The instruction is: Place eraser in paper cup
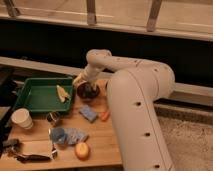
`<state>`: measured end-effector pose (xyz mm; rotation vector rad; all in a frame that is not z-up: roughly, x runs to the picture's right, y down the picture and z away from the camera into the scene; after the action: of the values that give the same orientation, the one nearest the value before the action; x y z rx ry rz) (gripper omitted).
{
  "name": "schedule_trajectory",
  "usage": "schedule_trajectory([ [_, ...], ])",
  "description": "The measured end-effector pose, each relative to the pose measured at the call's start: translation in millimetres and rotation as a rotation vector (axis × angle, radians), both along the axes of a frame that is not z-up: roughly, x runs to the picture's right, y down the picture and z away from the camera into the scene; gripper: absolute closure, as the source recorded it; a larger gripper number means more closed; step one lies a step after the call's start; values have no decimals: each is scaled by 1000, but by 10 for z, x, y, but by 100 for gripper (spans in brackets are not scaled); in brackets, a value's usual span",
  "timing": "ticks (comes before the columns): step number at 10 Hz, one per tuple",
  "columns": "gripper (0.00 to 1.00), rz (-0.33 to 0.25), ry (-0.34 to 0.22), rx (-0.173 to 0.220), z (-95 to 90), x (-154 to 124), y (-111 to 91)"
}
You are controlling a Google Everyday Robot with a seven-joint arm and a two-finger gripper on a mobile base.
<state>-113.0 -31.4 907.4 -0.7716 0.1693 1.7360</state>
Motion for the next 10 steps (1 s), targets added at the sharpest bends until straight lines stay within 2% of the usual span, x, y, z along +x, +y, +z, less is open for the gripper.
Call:
schedule_trajectory([
  [4, 20, -9, 47, 68, 100, 127, -78],
  [6, 20, 5, 49, 72, 167, 164, -80],
  [8, 20, 37, 13, 76, 257, 149, -63],
  [10, 20, 46, -5, 75, 291, 80, -68],
])
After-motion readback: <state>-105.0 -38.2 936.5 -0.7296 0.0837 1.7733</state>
